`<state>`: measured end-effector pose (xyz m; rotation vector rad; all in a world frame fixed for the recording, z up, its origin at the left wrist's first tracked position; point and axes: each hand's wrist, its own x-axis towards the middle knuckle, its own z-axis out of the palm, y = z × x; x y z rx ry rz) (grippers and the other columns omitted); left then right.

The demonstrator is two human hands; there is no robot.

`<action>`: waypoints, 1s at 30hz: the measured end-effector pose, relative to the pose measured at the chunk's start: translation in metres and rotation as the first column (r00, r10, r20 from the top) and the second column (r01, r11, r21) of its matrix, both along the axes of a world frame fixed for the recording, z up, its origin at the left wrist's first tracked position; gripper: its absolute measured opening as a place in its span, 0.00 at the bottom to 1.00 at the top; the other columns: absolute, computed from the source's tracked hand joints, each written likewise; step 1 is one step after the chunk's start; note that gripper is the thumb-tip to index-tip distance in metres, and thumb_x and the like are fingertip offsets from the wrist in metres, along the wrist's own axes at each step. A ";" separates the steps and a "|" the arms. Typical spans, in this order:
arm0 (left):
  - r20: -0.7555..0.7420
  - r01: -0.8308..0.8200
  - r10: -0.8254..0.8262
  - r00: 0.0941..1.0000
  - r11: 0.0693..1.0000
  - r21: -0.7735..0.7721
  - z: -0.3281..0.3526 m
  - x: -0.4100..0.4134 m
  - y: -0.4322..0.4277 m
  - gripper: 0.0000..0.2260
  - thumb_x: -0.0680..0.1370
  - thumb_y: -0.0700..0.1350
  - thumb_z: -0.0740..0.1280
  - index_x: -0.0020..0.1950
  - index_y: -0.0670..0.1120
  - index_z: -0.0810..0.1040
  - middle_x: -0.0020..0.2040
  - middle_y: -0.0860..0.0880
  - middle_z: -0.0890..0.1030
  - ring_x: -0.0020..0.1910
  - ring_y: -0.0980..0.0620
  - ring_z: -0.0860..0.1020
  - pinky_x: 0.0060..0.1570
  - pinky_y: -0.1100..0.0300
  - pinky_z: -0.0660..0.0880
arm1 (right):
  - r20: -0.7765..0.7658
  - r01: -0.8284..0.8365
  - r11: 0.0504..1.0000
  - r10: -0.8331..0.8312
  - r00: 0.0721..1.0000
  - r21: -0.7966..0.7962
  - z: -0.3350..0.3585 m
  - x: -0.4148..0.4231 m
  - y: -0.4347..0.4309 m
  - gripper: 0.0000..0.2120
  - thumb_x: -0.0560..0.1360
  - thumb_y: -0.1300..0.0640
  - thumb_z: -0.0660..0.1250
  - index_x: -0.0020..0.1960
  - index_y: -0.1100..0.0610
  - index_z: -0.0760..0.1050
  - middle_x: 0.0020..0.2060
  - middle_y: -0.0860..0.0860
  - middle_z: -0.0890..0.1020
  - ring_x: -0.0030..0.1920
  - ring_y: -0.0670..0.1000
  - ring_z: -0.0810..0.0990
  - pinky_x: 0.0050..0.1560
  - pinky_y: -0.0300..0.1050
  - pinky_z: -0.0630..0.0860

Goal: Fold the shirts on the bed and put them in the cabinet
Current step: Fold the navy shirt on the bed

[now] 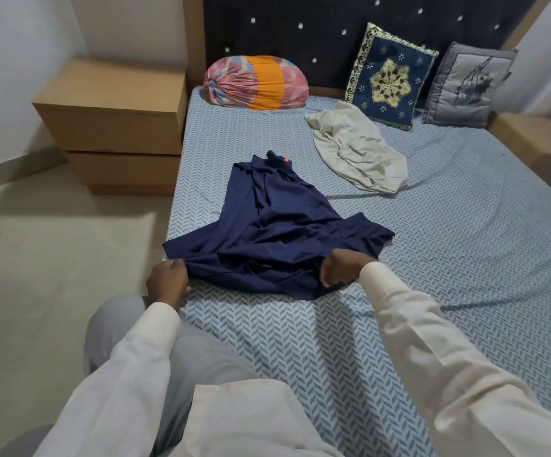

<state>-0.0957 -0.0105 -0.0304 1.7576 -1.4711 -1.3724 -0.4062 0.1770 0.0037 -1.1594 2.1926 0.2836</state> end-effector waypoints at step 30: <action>-0.015 0.467 -0.468 0.883 0.883 -0.058 -0.001 -0.017 0.021 0.18 0.79 0.52 0.66 0.35 0.41 0.80 0.31 0.42 0.80 0.32 0.45 0.78 0.37 0.54 0.76 | 0.390 0.605 0.059 -0.715 0.580 -0.794 0.033 -0.077 0.048 0.08 0.66 0.61 0.63 0.37 0.53 0.81 0.36 0.52 0.85 0.39 0.52 0.84 0.47 0.48 0.82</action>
